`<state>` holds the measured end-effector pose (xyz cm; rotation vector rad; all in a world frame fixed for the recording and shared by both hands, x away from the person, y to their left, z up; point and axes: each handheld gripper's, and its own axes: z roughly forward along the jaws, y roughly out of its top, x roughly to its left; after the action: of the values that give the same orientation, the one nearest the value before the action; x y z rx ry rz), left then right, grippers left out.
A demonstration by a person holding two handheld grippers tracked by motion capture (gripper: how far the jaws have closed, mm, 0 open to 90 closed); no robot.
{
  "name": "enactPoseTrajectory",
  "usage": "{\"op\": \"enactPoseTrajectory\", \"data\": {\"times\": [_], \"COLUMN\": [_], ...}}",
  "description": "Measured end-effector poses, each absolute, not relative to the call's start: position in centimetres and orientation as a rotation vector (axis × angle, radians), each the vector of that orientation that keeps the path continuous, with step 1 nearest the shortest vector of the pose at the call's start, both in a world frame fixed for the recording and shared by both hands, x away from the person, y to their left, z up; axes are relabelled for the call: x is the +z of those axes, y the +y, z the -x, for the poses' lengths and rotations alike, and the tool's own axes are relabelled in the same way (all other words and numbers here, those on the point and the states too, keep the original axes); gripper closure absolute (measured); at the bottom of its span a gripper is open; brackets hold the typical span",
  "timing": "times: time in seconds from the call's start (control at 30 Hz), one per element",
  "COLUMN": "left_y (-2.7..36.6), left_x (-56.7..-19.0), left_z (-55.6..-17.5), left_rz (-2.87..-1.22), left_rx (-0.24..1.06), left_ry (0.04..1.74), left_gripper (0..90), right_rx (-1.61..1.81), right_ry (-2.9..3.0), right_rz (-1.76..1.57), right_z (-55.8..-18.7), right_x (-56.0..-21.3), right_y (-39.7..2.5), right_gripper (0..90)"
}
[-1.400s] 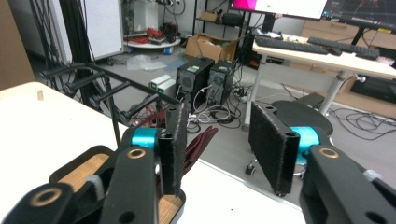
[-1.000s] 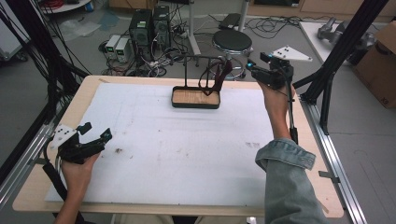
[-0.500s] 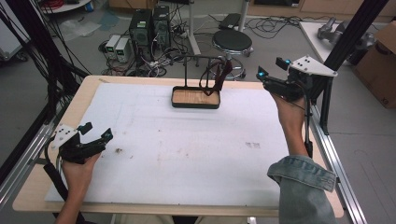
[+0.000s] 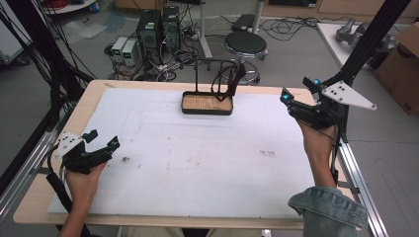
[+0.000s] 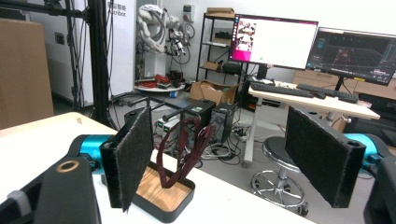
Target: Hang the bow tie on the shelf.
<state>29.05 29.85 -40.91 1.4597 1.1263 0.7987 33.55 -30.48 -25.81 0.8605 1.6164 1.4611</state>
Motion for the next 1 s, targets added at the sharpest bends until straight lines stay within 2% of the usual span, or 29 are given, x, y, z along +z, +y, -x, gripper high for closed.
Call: {"op": "enactPoseTrajectory", "data": {"times": [0.47,1.0], "left_y": [29.9,29.8], "left_x": [-40.9,-41.0], "left_z": [-29.0,-28.8], "left_rz": [-1.46,-1.466], "left_rx": [0.802,0.808], "left_ry": [1.13,1.131], "left_gripper": [18.0,18.0], "right_rx": [1.459,1.452], "right_ry": [1.584,1.596], "right_rz": [-0.892,-0.995], "right_z": [-30.4,-28.4], "right_x": [-31.5,-37.3], "right_y": [-32.0,-32.6], "right_gripper": [19.5,17.6]}}
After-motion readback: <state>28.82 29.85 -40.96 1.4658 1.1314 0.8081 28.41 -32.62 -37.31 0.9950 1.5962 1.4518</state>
